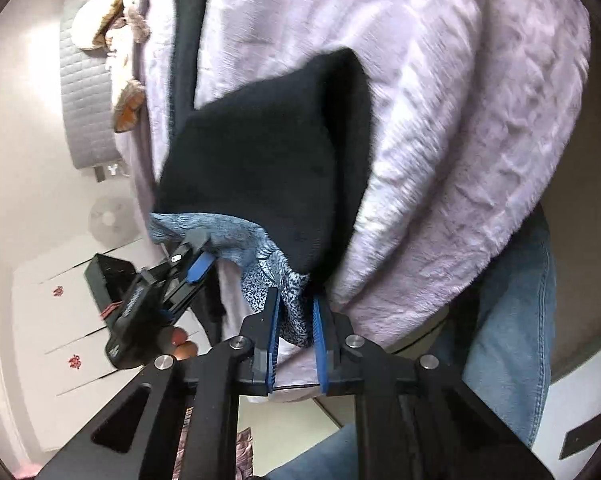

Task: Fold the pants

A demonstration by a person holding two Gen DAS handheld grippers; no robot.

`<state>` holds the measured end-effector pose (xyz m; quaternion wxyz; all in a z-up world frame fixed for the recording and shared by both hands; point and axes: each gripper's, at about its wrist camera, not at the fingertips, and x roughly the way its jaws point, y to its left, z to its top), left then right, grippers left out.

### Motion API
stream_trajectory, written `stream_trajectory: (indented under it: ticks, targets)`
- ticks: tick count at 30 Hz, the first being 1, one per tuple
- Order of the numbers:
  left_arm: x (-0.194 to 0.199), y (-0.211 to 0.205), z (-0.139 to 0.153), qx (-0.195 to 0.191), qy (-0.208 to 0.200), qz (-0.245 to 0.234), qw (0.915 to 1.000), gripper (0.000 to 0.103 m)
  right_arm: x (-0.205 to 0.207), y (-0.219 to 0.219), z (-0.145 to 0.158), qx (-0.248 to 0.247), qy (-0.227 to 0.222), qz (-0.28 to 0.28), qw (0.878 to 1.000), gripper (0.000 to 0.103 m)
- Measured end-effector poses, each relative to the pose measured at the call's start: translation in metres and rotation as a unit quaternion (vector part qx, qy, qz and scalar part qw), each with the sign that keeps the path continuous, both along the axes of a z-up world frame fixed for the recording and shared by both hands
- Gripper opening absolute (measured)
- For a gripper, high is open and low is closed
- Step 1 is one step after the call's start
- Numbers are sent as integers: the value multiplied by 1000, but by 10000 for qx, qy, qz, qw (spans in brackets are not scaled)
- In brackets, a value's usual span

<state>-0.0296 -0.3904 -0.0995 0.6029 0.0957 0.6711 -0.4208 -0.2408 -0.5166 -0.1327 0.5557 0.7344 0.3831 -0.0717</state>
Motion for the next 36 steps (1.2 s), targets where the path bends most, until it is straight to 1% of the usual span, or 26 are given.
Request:
stream_trajectory:
  ticks: [1, 3, 4, 7, 10, 11, 12, 13, 14, 15, 16, 17, 18, 19, 21, 22, 23, 24, 25, 27, 31, 32, 33, 34, 35, 36]
  targets:
    - [0, -2, 2, -6, -10, 26, 10000, 36, 4, -4, 7, -56, -107, 24, 9999, 16]
    - [5, -7, 11, -23, -43, 98, 9999, 36, 11, -12, 11, -71, -284, -8, 9996, 15]
    - [8, -10, 17, -73, -70, 139, 9999, 36, 11, -18, 19, -88, -384, -47, 9992, 15]
    - [21, -25, 43, -293, -275, 293, 9988, 36, 33, -43, 39, -200, -772, -48, 9968, 15]
    - [48, -45, 68, -504, -632, 425, 9958, 36, 67, -84, 64, -406, -1164, 96, 9923, 14]
    - [56, -51, 73, -529, -775, 432, 9947, 36, 81, -103, 73, -511, -1270, 167, 9904, 14]
    - [68, -62, 80, -500, -1001, 456, 9927, 36, 93, -118, 77, -602, -1329, 236, 9890, 13]
    - [79, -71, 84, -476, -1164, 506, 9908, 36, 114, -143, 83, -758, -1360, 363, 9871, 13]
    - [89, -74, 89, -447, -1287, 560, 9891, 37, 129, -161, 82, -850, -1391, 429, 9857, 13]
    - [102, -80, 92, -358, -1478, 636, 9863, 41, 142, -179, 84, -944, -1426, 479, 9841, 13]
    - [110, -82, 95, -276, -1624, 696, 9839, 58, 163, -203, 82, -1041, -1399, 488, 9835, 13]
    - [117, -84, 98, -217, -1854, 811, 9791, 62, 175, -217, 79, -1081, -1368, 490, 9835, 13]
    - [121, -82, 100, -165, -1994, 891, 9757, 62, 188, -231, 75, -1127, -1350, 535, 9830, 13]
    - [124, -79, 99, -98, -2031, 940, 9746, 62, 203, -245, 70, -1184, -1298, 662, 9822, 14]
    - [127, -69, 95, 52, -1992, 1130, 9734, 62, 224, -260, 64, -1585, -796, 1109, 9779, 32]
    - [126, -63, 92, 124, -1965, 1194, 9731, 62, 230, -262, 65, -1834, -607, 1356, 9718, 47]
    - [124, -58, 88, 224, -1937, 1248, 9728, 62, 231, -261, 69, -2050, -595, 1520, 9651, 50]
    - [120, -48, 80, 397, -1922, 1308, 9718, 62, 229, -259, 71, -2234, -615, 1654, 9586, 50]
    - [114, -43, 71, 538, -1902, 1354, 9709, 62, 225, -255, 75, -2530, -512, 1836, 9485, 51]
    - [103, -29, 54, 815, -1784, 1454, 9697, 62, 222, -250, 71, -2880, -299, 2108, 9336, 51]
    - [84, -13, 24, 1182, -1552, 1640, 9670, 62, 244, -252, 51, -3493, 169, 2795, 8942, 50]
    - [81, -9, 17, 1235, -1479, 1704, 9663, 62, 248, -254, 43, -3571, 224, 2855, 8891, 50]
    - [78, -9, 14, 1274, -1443, 1748, 9656, 62, 257, -257, 33, -3556, 233, 2885, 8887, 50]
    - [76, -8, 11, 1318, -1427, 1781, 9647, 62, 260, -258, 26, -3461, 231, 2930, 8910, 37]
    - [74, -7, 10, 1354, -1422, 1815, 9636, 62, 262, -257, 19, -3333, 249, 3041, 8921, 18]
    - [73, -6, 13, 1312, -1453, 1878, 9625, 62, 265, -254, 18, -3411, 319, 3155, 8849, 18]
